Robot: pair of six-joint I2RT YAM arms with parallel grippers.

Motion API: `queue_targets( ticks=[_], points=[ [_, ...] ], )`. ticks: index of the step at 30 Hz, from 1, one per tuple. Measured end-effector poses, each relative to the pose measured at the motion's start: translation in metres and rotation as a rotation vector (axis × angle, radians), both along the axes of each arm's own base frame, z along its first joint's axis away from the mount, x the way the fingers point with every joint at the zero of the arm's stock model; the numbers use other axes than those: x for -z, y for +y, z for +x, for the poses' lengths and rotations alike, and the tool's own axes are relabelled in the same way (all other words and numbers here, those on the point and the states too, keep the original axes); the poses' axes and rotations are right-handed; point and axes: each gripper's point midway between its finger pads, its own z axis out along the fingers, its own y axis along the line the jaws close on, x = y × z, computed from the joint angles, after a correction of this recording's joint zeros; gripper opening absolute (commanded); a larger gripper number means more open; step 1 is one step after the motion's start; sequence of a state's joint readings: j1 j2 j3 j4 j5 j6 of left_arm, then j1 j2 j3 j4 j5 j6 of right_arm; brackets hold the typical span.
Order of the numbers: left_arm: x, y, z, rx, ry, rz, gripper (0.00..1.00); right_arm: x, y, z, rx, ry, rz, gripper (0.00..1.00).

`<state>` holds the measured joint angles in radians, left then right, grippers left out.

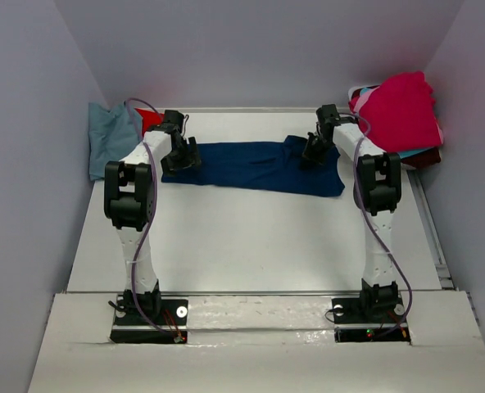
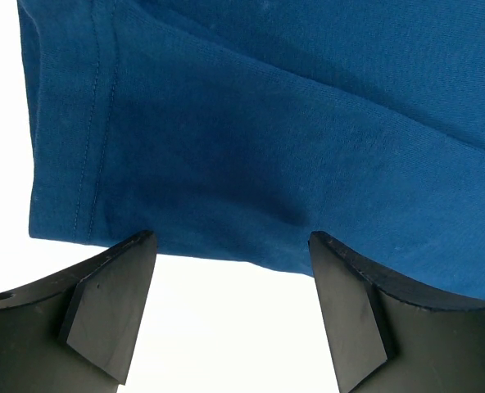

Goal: Fold and stack the t-shirts
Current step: Fold the tshirt

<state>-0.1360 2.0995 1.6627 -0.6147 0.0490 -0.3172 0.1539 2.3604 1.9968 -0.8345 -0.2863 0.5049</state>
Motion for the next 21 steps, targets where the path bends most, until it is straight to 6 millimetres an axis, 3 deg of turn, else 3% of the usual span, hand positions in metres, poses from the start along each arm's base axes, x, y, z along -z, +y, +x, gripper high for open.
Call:
queue_targets(
  ticks=[16, 20, 21],
  points=[
    [0.0, 0.0, 0.0, -0.002, 0.001, 0.001, 0.86, -0.025, 0.001, 0.055, 0.017, -0.12, -0.022, 0.08],
    [0.0, 0.001, -0.001, -0.002, 0.003, 0.003, 0.86, -0.017, 0.002, 0.06, 0.018, -0.12, -0.023, 0.17],
    [0.0, 0.001, -0.001, -0.002, 0.003, 0.004, 0.86, -0.014, 0.002, 0.06, 0.016, -0.118, -0.023, 0.24]
  ],
)
